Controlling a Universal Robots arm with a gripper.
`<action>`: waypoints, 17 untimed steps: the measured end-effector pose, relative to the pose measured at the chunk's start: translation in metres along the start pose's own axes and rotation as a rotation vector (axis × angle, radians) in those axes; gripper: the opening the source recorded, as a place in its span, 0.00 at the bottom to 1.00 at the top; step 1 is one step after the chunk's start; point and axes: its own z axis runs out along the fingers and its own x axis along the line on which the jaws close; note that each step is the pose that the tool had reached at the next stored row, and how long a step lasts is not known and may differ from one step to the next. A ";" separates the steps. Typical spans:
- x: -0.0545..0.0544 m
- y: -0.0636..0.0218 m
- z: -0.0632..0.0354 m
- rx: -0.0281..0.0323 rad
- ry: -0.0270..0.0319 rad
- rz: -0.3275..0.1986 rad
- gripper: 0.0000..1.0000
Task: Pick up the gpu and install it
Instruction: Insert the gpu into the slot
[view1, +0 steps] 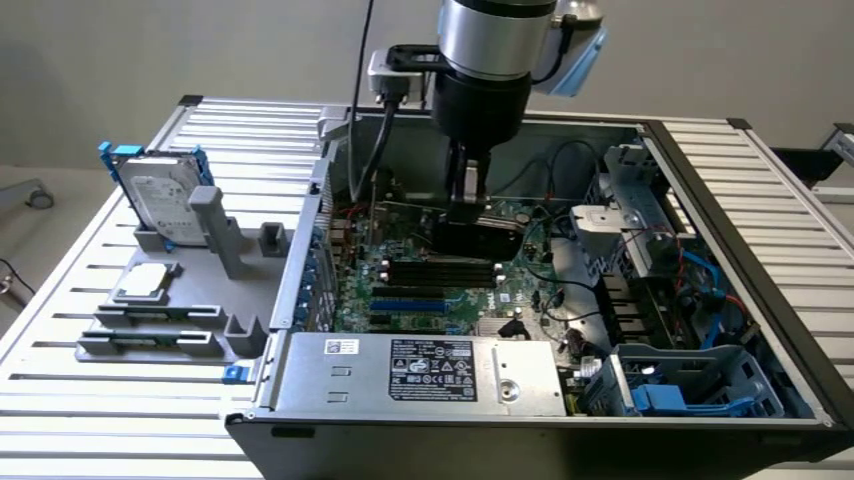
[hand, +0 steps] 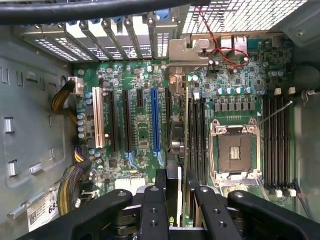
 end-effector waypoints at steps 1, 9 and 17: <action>0.001 0.0006 0.0011 0.0000 -0.0001 -0.004 0.26; 0.005 0.0195 0.0054 0.0204 -0.0025 -0.017 0.26; 0.012 0.0284 0.0097 0.0533 -0.0033 -0.027 0.26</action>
